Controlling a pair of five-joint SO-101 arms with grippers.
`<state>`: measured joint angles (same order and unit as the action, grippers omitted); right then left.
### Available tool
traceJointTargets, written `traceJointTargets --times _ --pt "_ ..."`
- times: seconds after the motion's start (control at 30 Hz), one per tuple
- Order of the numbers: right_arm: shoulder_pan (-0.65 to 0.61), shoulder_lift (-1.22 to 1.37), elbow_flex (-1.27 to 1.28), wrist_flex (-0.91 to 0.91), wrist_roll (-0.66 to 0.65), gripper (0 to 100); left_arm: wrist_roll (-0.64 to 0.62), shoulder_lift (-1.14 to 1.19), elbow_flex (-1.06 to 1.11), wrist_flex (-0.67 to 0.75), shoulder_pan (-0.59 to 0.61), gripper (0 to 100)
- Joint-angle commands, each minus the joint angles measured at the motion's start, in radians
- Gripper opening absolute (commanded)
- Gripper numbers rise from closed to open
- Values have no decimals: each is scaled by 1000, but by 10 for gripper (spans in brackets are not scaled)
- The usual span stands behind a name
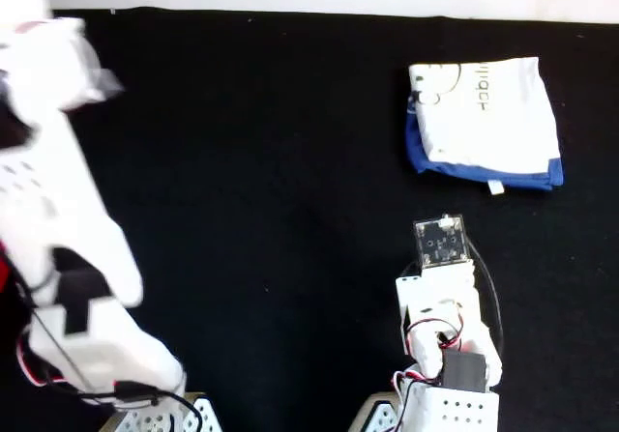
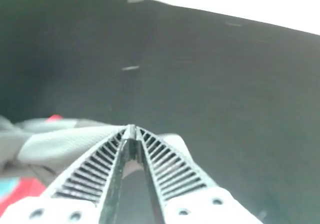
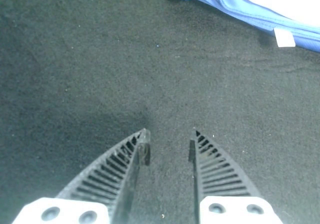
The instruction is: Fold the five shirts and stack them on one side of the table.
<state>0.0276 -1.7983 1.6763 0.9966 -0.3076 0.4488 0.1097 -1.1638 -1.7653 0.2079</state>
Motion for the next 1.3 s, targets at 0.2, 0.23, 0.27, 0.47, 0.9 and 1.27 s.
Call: traceJointTargets --times 0.2,0.23,0.27,0.47,0.9,1.27 --pt "8 -15 136 4 11 131 -218 -191 272 0 -538 8" --pt "8 -15 136 2 11 131 -232 -191 274 9 -570 8" --pt "8 -15 136 2 11 131 -244 -191 275 32 -605 8" --pt "8 -15 136 1 11 131 -264 -191 277 169 -739 8" --pt "8 -15 136 1 11 131 -258 -136 441 37 -344 159" --pt "8 -15 136 -1 11 131 34 -137 1041 224 289 181"
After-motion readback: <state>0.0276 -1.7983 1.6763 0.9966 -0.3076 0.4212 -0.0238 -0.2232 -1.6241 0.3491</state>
